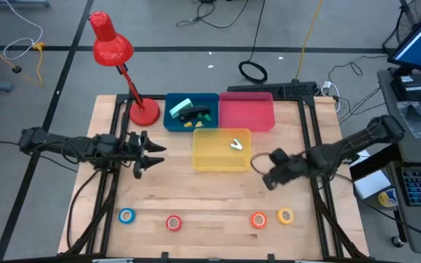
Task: Pick and place Stapler, Stapler remover, tape
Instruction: Put the light blue staple remover into the yellow bin
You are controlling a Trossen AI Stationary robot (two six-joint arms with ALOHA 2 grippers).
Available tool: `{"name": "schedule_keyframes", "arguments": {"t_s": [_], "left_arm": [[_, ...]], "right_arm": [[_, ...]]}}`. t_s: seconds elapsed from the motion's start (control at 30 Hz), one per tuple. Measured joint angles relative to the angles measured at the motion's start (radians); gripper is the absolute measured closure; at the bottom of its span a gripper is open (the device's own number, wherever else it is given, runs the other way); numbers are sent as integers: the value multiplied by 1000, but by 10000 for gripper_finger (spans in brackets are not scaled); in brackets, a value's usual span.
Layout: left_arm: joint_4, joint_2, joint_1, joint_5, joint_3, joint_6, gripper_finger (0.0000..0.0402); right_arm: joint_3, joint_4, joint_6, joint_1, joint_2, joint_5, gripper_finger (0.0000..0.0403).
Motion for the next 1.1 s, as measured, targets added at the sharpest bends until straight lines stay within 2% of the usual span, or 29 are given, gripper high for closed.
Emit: {"name": "schedule_keyframes", "arguments": {"t_s": [0.17, 0.33, 0.47, 0.7, 0.9, 1.1], "left_arm": [[-7, -2, 0, 0, -6, 3, 186], [-9, 0, 0, 0, -6, 3, 186], [-9, 0, 0, 0, -6, 3, 186], [-9, 0, 0, 0, -6, 3, 186], [-14, 0, 0, -3, -6, 3, 186], [-34, 0, 0, -3, -6, -3, 186]], "right_arm": [[44, 263, -305, -190, 20, 30, 364], [44, 557, -529, -367, 134, -103, 364], [50, 685, -633, -454, 275, -216, 364], [190, 517, -755, -516, 481, -296, 363], [325, 299, -883, -523, 610, -299, 363], [349, 204, -946, -523, 690, -299, 363]]}}
